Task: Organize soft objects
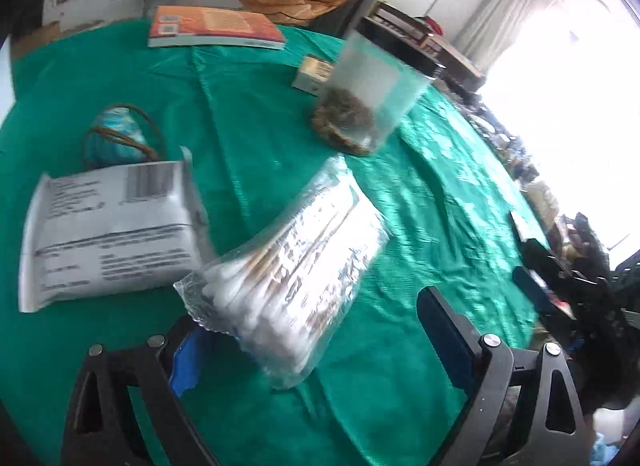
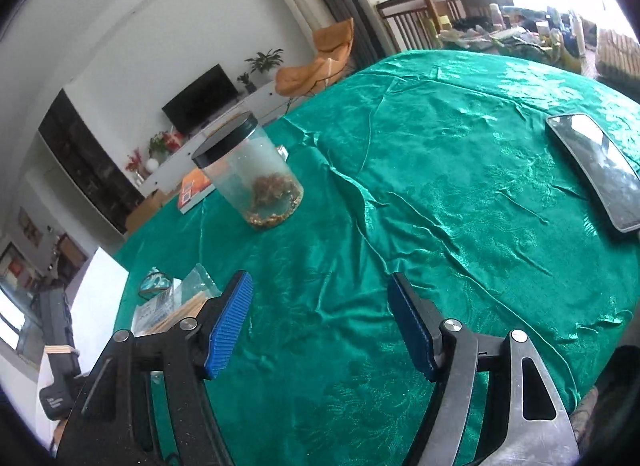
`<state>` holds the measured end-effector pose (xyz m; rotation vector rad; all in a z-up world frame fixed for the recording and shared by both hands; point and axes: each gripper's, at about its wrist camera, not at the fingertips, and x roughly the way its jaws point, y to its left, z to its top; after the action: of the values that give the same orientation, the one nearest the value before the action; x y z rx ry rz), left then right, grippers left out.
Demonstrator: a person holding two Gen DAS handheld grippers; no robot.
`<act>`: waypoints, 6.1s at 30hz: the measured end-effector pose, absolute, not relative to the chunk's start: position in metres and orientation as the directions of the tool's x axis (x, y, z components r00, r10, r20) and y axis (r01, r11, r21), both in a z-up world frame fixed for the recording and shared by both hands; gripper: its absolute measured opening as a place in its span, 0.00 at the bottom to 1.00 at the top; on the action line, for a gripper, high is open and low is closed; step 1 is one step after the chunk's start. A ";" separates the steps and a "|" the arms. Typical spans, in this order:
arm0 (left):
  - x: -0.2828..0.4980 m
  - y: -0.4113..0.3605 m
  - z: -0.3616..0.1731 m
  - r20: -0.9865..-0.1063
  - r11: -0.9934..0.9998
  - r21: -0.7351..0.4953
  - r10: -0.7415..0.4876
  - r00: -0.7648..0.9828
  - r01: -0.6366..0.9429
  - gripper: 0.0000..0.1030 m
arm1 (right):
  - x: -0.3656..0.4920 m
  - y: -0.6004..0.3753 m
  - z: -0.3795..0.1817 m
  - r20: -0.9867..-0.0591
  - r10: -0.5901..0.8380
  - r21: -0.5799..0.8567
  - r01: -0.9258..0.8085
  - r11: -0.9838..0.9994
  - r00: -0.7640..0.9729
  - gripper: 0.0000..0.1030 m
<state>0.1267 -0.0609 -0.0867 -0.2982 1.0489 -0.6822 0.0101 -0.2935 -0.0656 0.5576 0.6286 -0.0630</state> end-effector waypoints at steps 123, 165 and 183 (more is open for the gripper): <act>0.088 0.023 -0.108 -0.813 0.980 -0.014 -0.126 0.568 0.196 1.00 | 0.073 -0.268 -0.098 -0.783 -0.197 -0.003 0.313 0.950 0.590 0.84; 0.114 0.031 -0.047 -0.801 0.945 -0.257 -0.324 0.503 0.201 0.99 | 0.073 -0.267 -0.097 -0.783 -0.199 -0.004 0.315 0.949 0.589 0.86; 0.266 0.010 -0.086 -0.908 0.982 -0.154 -0.186 0.377 0.113 0.43 | 0.081 -0.370 -0.054 -0.736 0.015 0.375 0.389 0.841 0.677 0.84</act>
<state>0.2663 0.0096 -0.0860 -0.0701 1.1695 -0.1914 0.0809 -0.3699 -0.0541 0.5435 0.8087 -0.2223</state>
